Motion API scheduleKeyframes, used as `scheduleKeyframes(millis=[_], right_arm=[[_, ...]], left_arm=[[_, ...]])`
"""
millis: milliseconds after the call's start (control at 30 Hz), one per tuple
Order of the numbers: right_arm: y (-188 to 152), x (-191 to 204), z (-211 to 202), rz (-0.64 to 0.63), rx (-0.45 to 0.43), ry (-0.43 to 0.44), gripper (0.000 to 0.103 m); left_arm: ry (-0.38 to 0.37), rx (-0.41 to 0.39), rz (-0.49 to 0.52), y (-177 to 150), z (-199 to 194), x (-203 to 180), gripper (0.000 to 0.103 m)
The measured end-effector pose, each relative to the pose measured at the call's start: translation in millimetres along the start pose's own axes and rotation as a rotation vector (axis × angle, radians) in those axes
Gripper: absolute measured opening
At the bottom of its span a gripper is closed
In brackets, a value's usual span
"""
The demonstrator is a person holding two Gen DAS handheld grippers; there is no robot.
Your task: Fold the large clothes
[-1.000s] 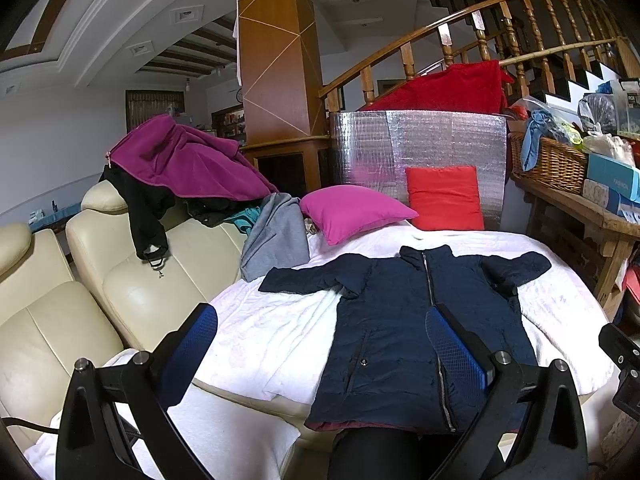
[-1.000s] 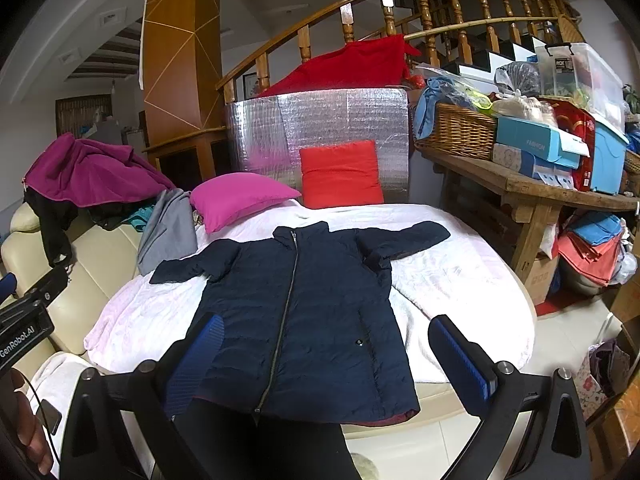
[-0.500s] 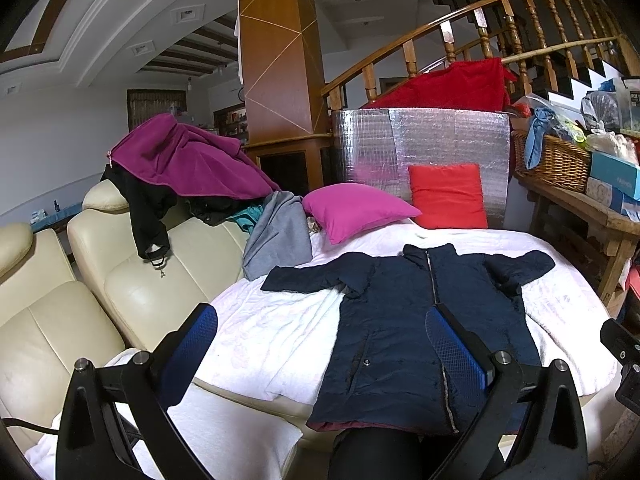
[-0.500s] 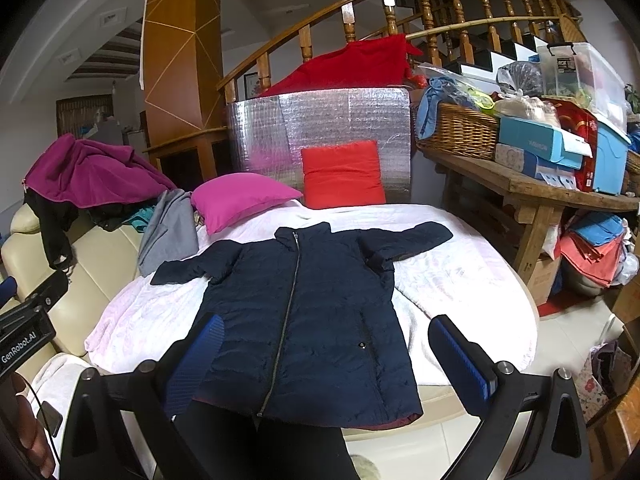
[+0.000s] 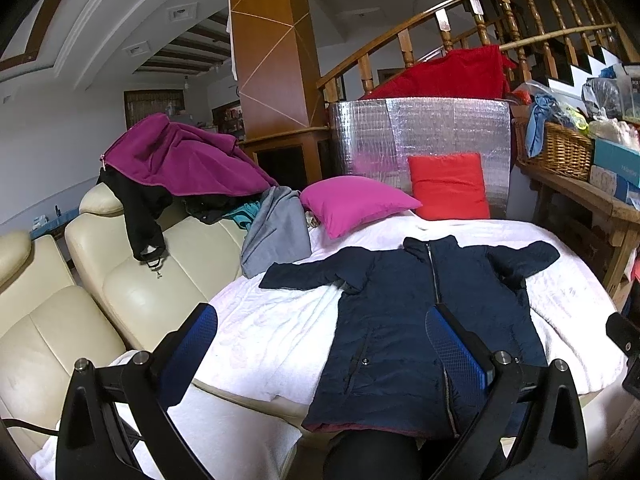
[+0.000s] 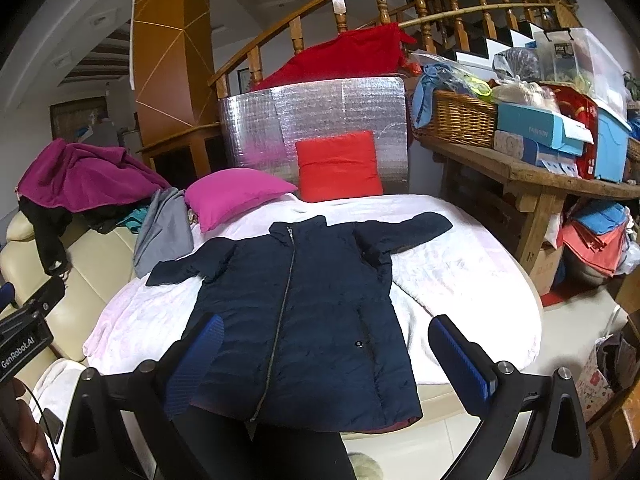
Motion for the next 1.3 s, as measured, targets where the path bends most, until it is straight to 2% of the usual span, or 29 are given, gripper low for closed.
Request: scheduleKeyframes(millis=[167,233,300,400,600,700,900,1033,1167,1300], right_arm=[[11,-16,18,0.018,0.002,-0.015,0.103],[17,-27,29,0.035,0.005,-0.015,0.103],[23,-41,40,0.056,0.009,-0.021,0.103],[34,-69,69,0.096,0.022,-0.034,0.103],[55,-150,164,0.278,0.111,0.019,0.103],[64,-192,231,0.407,0.159,0.085,0.103],[73,-246,354,0.612,0.201,0.174,0.101],[73,-276,432,0.743,0.232,0.203,0.084],[69,-301,499,0.822,0.253,0.145,0.079],[60,-317,535,0.892,0.259,0.077,0.069]], left_arm=[[-0.007,0.027,0.021,6,20,-13,0.103],[-0.046,0.08,0.02,10,42,-18,0.103],[-0.109,0.154,0.006,14,70,-25,0.103],[-0.16,0.27,-0.017,15,120,-38,0.103],[-0.144,0.432,-0.05,4,224,-75,0.103],[-0.112,0.475,-0.109,2,273,-89,0.103],[-0.005,0.493,-0.204,-6,354,-122,0.103],[0.034,0.5,-0.186,-16,391,-147,0.103],[0.063,0.478,-0.13,-18,418,-160,0.103],[0.115,0.42,-0.065,-18,433,-155,0.103]])
Point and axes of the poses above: each gripper's, at about its wrist camera, not at the fingertips, and z roughly the way its jaws point, x to its left, y to its top, the point moved 4 cm from there along z, roughly the way its jaws point, and after that the axes turned 3 degrees about y, right-handed, at the moved point
